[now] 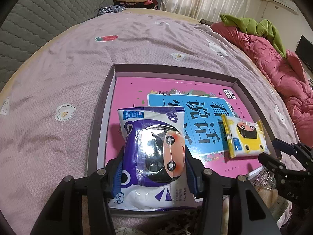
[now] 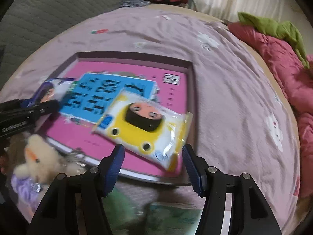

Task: Organize soft objects
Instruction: 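Lower yellow pack onto the book and open right gripper while left holds purple pack, then lower purple wipes pack into the box and open left gripper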

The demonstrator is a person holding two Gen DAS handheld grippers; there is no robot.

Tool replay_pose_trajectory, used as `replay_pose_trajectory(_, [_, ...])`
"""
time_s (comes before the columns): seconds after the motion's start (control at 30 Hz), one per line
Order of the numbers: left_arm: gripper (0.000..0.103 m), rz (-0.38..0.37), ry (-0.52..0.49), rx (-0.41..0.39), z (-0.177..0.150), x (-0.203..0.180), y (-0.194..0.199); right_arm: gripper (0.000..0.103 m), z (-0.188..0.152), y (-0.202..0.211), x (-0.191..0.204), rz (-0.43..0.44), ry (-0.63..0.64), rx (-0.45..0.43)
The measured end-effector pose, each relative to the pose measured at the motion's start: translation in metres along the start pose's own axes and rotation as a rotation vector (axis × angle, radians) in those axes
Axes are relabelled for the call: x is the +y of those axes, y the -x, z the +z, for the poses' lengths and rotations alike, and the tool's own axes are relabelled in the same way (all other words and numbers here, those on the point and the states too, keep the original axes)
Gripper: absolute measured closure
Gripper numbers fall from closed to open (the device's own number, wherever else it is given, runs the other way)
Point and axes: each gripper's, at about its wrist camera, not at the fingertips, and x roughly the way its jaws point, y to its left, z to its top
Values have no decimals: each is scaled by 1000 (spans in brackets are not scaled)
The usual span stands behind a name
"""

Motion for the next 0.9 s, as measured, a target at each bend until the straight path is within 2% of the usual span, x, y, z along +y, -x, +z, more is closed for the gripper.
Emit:
replay_pose_trajectory(0.17, [50,1,3,10,0,1,-1,40,2,4,-4,13,-18,-11])
replay_pose_trajectory(0.33, [50,13,-8,19,-1,-1,-4,40,8,14,-18,89,-119,-64])
replay_pose_trajectory(0.5, [49,21,-23,7,-3,-4,-3,39,8,15,-25,106,-175,-76])
replay_pose_trajectory(0.63, [48,-10,-26,-8,-3,-5,0,39,8,16,-26,113,-192,-84])
replay_pose_trajectory(0.8, [47,-8,-29,-44,-3,-5,2,34,7,18,-29,127,-213,-95])
replay_pose_trajectory(0.9, [47,-20,-8,-31,-3,-1,-1,34,7,19,-29,124,-210,-102])
